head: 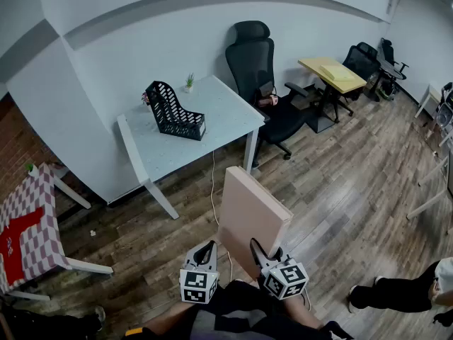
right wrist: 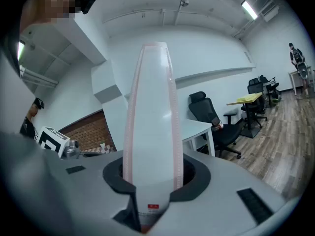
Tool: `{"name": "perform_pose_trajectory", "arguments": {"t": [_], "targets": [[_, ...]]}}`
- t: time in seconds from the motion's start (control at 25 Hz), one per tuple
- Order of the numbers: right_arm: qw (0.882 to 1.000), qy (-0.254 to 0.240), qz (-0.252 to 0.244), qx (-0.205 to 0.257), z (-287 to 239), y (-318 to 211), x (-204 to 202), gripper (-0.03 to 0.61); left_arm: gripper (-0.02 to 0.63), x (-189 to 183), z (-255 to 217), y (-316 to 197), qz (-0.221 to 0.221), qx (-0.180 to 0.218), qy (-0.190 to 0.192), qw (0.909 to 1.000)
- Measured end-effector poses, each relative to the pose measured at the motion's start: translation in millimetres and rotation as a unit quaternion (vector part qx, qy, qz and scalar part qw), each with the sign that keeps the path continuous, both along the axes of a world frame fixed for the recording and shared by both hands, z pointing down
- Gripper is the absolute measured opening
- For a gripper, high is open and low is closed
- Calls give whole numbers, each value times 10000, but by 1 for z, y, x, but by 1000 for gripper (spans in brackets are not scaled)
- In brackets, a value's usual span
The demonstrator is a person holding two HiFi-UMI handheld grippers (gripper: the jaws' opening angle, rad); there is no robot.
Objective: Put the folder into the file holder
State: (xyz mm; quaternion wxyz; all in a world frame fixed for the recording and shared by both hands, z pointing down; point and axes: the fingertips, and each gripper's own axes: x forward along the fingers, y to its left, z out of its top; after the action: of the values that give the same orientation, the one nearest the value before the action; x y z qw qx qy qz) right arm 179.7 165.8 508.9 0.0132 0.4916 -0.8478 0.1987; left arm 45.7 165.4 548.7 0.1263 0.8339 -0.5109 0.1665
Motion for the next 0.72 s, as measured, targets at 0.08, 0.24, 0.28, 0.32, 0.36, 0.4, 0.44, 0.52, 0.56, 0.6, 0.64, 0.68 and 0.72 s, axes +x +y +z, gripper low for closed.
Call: {"name": "perform_pose_trajectory", "arguments": {"t": [0.08,0.24,0.28,0.32,0.36,0.4,0.44,0.52,0.56,0.6,0.64,0.68,0.72], "targets": [[10000,3,7,4,0,-5,-1,135,6,-1,1,-5,4,0,2,10000],[10000,17,17,17,-1,-10,-3,135,6,-3,0,-10,14,10,-6,10000],[10000,21,19,24,-2,-10,-2,135,6,-3,0,-10,17,16,-7,10000],[10000,24,21,32,-2,-10,-2,135,6,-3,0,-10,21,17,-9,10000],[10000,27,23,39,-2,-11,-2,135,6,-2,1,-10,25,14,-11,10000],[10000,29,27,42,-2,-11,-1,135,6,-2,1,-11,32,10,-11,10000],[10000,32,32,43,-2,-11,-1,135,6,-1,1,-11,39,9,-11,10000],[10000,43,45,37,-2,-13,-1,135,6,-2,2,-13,47,6,-21,10000],[10000,46,51,34,-2,-14,-1,135,6,-3,3,-14,48,-3,-24,10000],[10000,46,55,32,-2,-15,-2,135,6,-5,4,-15,48,-10,-21,10000],[10000,44,59,31,-1,-17,-4,135,6,-6,4,-17,49,-6,-9,10000],[10000,42,62,32,-2,-18,-5,135,6,-7,3,-18,51,2,3,10000],[10000,39,66,32,-2,-20,-7,135,6,-9,3,-20,52,5,11,10000]]}}
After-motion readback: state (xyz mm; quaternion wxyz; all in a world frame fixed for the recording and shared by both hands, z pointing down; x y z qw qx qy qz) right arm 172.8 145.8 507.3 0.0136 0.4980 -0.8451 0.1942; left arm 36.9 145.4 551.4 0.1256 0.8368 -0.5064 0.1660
